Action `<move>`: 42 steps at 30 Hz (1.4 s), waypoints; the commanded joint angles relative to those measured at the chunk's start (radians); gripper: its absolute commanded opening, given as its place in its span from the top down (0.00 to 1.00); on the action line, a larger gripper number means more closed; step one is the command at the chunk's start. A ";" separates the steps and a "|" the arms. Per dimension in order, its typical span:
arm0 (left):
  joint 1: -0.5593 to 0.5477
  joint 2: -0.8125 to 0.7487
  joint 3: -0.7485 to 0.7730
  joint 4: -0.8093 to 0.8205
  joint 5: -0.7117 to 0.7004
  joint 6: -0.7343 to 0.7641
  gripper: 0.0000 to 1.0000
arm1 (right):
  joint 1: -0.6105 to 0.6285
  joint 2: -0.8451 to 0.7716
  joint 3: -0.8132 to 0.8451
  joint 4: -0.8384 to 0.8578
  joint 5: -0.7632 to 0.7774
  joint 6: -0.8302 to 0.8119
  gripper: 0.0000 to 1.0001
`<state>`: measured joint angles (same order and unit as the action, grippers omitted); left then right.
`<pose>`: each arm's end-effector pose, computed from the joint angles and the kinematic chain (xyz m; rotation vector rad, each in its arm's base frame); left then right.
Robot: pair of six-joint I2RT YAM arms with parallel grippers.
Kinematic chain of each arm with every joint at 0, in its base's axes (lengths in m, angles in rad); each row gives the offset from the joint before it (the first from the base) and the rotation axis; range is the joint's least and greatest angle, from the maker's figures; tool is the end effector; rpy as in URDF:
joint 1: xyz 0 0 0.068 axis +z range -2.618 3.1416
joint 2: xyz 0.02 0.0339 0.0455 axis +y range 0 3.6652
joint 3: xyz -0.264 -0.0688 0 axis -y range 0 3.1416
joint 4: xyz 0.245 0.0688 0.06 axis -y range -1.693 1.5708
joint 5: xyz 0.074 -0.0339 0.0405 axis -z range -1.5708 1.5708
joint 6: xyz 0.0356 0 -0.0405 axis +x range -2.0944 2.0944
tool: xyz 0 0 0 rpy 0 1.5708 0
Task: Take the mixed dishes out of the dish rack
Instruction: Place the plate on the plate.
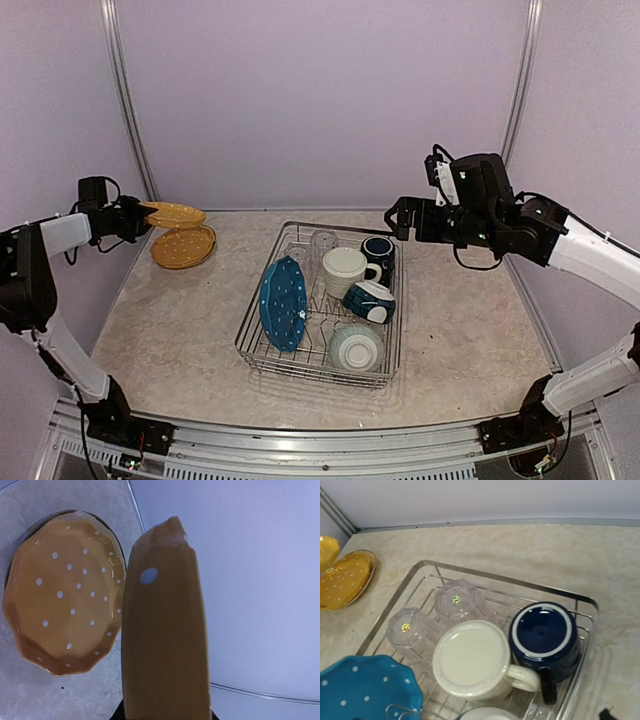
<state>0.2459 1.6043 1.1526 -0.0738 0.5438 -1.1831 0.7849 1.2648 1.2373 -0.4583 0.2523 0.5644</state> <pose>0.3593 0.0712 0.2720 -1.1690 1.8845 -1.1144 0.2065 0.1937 0.3678 -0.0710 2.0894 0.5785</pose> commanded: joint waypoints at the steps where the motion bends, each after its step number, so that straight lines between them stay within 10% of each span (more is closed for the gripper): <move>1: 0.022 0.045 0.017 0.185 0.032 -0.014 1.00 | -0.015 -0.046 -0.023 -0.030 0.031 -0.008 0.00; 17: 0.025 0.263 0.066 0.171 0.049 0.113 0.98 | -0.031 -0.087 -0.062 -0.018 0.031 0.005 0.00; 27: 0.009 0.224 0.094 -0.093 -0.066 0.241 0.37 | -0.032 -0.073 -0.099 0.036 -0.014 0.014 0.00; 42: 0.011 0.188 0.166 -0.302 -0.177 0.344 0.10 | -0.034 -0.057 -0.134 0.087 -0.070 0.030 0.00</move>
<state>0.2539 1.7813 1.2545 -0.3172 0.3901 -0.8799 0.7612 1.1957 1.1137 -0.3996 0.2070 0.5808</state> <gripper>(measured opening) 0.899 0.997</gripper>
